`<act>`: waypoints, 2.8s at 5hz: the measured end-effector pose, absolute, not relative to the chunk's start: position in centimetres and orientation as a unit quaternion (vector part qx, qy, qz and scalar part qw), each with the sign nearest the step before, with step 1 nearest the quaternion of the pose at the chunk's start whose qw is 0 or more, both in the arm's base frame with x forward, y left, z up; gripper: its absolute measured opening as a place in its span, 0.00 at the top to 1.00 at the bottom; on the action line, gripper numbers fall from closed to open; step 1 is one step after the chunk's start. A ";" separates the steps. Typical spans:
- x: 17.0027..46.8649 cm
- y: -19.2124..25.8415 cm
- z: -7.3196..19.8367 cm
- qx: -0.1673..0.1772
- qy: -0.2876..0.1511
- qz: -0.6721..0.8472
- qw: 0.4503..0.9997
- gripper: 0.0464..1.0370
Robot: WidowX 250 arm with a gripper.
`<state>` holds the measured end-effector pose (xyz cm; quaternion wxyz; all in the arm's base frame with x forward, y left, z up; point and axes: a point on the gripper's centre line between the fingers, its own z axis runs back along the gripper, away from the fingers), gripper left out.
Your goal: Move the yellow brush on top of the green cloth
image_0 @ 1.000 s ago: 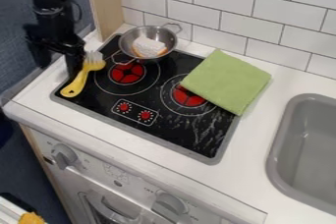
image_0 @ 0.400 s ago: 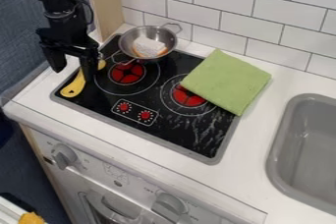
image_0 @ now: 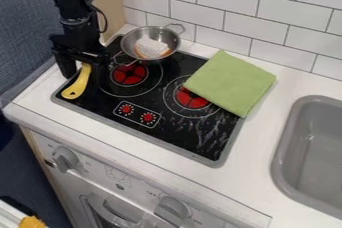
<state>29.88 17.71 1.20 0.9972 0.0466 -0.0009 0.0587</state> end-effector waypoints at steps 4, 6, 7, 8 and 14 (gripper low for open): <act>30.3 17.4 1.1 0.048 -0.002 0.063 0.997 0.71; 31.4 14.9 8.9 0.078 -0.098 0.121 0.985 0.71; 34.2 9.9 9.9 0.017 -0.137 0.081 0.987 0.71; 36.8 5.5 8.5 -0.051 -0.109 0.054 0.991 0.71; 38.5 -2.6 3.5 -0.012 -0.040 0.037 0.998 0.66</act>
